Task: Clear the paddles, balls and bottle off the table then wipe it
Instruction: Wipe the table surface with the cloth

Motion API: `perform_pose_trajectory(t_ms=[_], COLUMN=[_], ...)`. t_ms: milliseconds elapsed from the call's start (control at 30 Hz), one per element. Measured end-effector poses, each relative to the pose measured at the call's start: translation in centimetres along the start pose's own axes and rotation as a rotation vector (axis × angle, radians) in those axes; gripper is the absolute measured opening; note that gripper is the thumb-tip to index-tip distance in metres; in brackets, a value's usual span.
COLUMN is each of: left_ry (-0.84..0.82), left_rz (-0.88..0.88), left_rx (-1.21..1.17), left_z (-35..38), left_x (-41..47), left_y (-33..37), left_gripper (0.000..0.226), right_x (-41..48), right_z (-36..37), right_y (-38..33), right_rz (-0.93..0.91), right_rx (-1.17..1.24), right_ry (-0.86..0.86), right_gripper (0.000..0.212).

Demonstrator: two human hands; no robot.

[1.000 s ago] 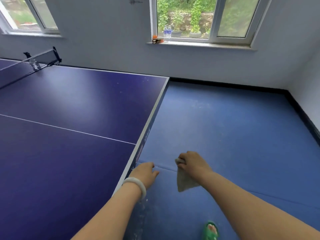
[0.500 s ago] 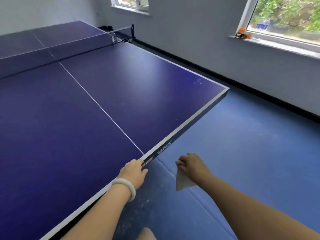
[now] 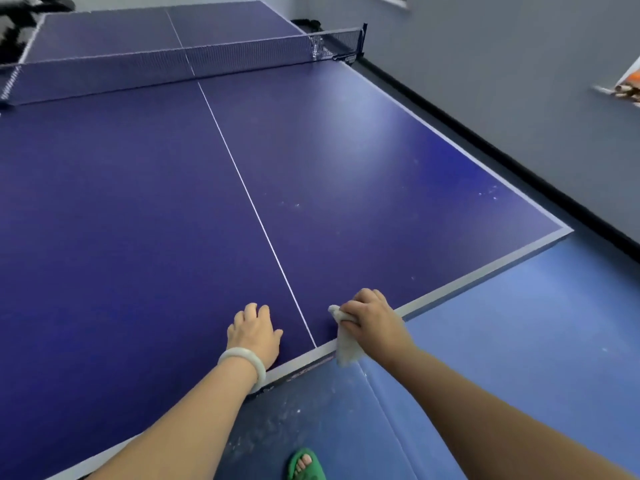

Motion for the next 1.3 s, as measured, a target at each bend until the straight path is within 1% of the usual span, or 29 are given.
perform_pose_trajectory(t_ms=[100, 167, 267, 333, 400, 467, 533, 600, 667, 700, 767, 800, 867, 900, 933, 967, 1067, 1233, 1300], left_ry=[-0.004, -0.016, -0.001, 0.025, 0.052, 0.097, 0.152, 0.17, 0.174, 0.176, 0.181, 0.182, 0.177, 0.173, 0.169, 0.167, 0.156, 0.141, 0.143], left_rz=[-0.08, -0.132, -0.189, -0.208, -0.225, -0.233, -0.24, -0.248, -0.252, -0.252, -0.246, -0.243, -0.239, -0.24, -0.247, -0.251, -0.255, -0.255, -0.251], left_rx=[-0.02, -0.044, -0.056, -0.053, -0.034, -0.011, -0.004, 0.015, 0.013, 0.009, 0.011, 0.015, 0.015, 0.012, 0.009, 0.011, 0.011, -0.011, -0.018], left_z=[0.8, 1.5, 2.3, 2.8, 3.4, 4.1, 4.2, 4.3, 4.2, 4.2, 4.2, 4.3, 4.3, 4.3, 4.3, 4.2, 4.2, 4.0, 4.0], left_x=[1.6, 2.4, 3.5, 4.1, 4.3, 4.2, 4.0, 3.9, 4.0, 4.1, 4.1, 4.1, 3.9, 3.9, 3.9, 3.9, 3.9, 4.0, 4.0], left_y=[-1.3, -2.0, -3.3, -3.8, -4.0, -3.7, -3.5, -3.4, -3.3, -3.3, -3.2, -3.2, -3.2, -3.3, -3.3, -3.3, -3.3, -3.3, -3.3], left_gripper=[0.065, 0.068, 0.071, 0.071, 0.071, 0.069, 0.067, 0.065, 0.066, 0.067, 0.067, 0.067, 0.066, 0.067, 0.069, 0.07, 0.071, 0.07, 0.067], right_x=[3.1, 4.9, 7.2, 8.1, 8.6, 8.8, 9.0, 9.3, 10.2, 11.1, 13.4, 14.7, 16.8, 17.5, 17.9, 17.9, 16.2, 11.6, 12.4], right_z=[0.0, 0.8, 3.2, 4.9, 6.7, 8.4, 9.7, 10.5, 10.7, 10.5, 9.8, 9.2, 7.6, 7.1, 7.0, 7.4, 9.4, 10.3, 10.1], right_y=[-1.3, -1.8, -1.7, -1.4, -1.0, -0.6, -0.4, -0.6, -0.8, -0.8, -1.0, -0.9, -0.1, 0.4, 0.6, 0.5, -0.3, 0.7, 0.9], right_rz=[-0.057, -0.109, -0.181, -0.233, -0.299, -0.329, -0.293, -0.257, -0.28, -0.32, -0.419, -0.42, -0.316, -0.262, -0.229, -0.225, -0.279, -0.285, -0.315], right_rx=[0.022, 0.082, 0.039, -0.074, -0.195, -0.264, -0.283, -0.271, -0.253, -0.255, -0.202, -0.122, 0.061, 0.07, 0.026, -0.042, -0.23, -0.28, -0.287], right_ry=[0.064, 0.034, -0.084, -0.148, -0.21, -0.253, -0.234, -0.198, -0.193, -0.203, -0.239, -0.254, -0.197, -0.15, -0.135, -0.155, -0.193, -0.158, -0.167], right_gripper=[0.024, 0.025, 0.054, 0.064, 0.063, 0.061, 0.061, 0.062, 0.062, 0.062, 0.061, 0.06, 0.057, 0.057, 0.057, 0.057, 0.057, 0.06, 0.061])
Point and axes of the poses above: each hand's wrist, its own x-axis towards the middle knuckle, its own z-axis out of the palm, y = z × x, the point moved 5 cm from there along x, towards the middle knuckle, and after that the axes turned 5 degrees about -y, right-handed, at the moved point
